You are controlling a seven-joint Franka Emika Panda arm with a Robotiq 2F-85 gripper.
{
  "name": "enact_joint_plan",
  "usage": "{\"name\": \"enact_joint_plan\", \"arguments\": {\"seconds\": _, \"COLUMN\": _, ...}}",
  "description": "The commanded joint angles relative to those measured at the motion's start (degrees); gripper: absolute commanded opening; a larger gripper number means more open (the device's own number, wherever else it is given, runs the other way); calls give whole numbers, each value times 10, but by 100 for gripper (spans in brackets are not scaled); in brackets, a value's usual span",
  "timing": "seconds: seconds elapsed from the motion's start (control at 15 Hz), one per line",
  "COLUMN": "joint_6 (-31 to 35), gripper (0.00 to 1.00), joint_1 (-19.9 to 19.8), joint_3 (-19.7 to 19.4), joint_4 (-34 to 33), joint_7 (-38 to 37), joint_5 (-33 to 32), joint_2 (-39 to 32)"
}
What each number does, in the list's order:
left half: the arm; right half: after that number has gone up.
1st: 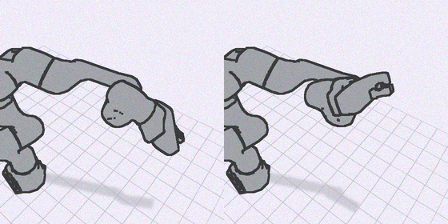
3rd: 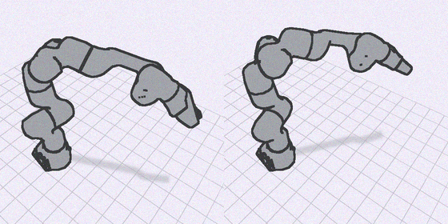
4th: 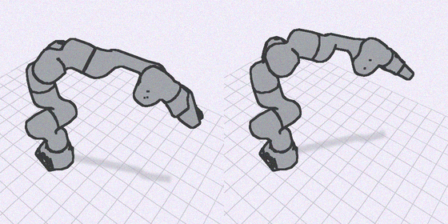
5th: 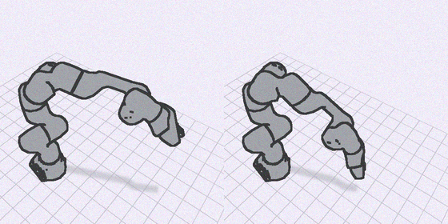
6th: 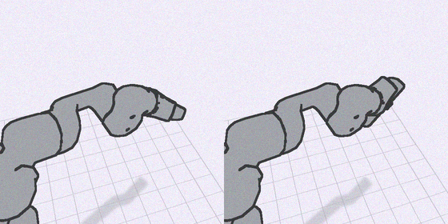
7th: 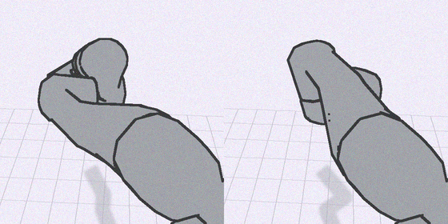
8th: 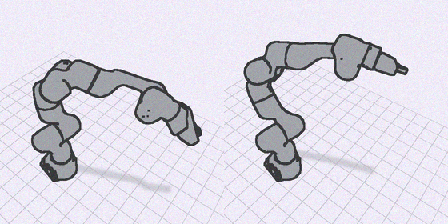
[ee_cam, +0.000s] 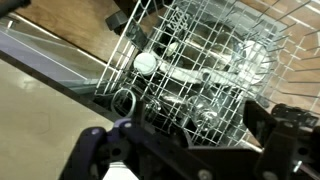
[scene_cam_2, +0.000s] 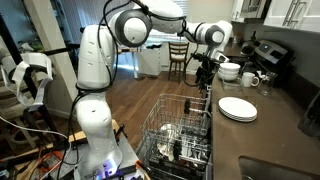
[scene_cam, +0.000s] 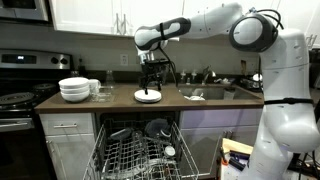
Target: Pick a plate on the counter and put it in the dishwasher
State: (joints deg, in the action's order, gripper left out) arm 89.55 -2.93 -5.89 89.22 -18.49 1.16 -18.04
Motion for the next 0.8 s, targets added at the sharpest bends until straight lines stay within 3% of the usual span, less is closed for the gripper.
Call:
{"name": "enact_joint_plan", "arguments": {"seconds": 0.0, "joint_6": -13, "gripper": 100, "joint_1": 23, "joint_3": -11, "joint_4": -40, "joint_7": -65, "joint_5": -85, "joint_2": -52}}
{"name": "enact_joint_plan", "arguments": {"seconds": 0.4, "joint_6": -24, "gripper": 100, "joint_1": 71, "joint_3": -26, "joint_4": -67, "joint_7": -164, "joint_5": -234, "joint_2": -67}}
{"name": "enact_joint_plan", "arguments": {"seconds": 0.73, "joint_6": 2, "gripper": 100, "joint_1": 83, "joint_3": -20, "joint_4": -72, "joint_7": -170, "joint_5": -304, "joint_2": -66}}
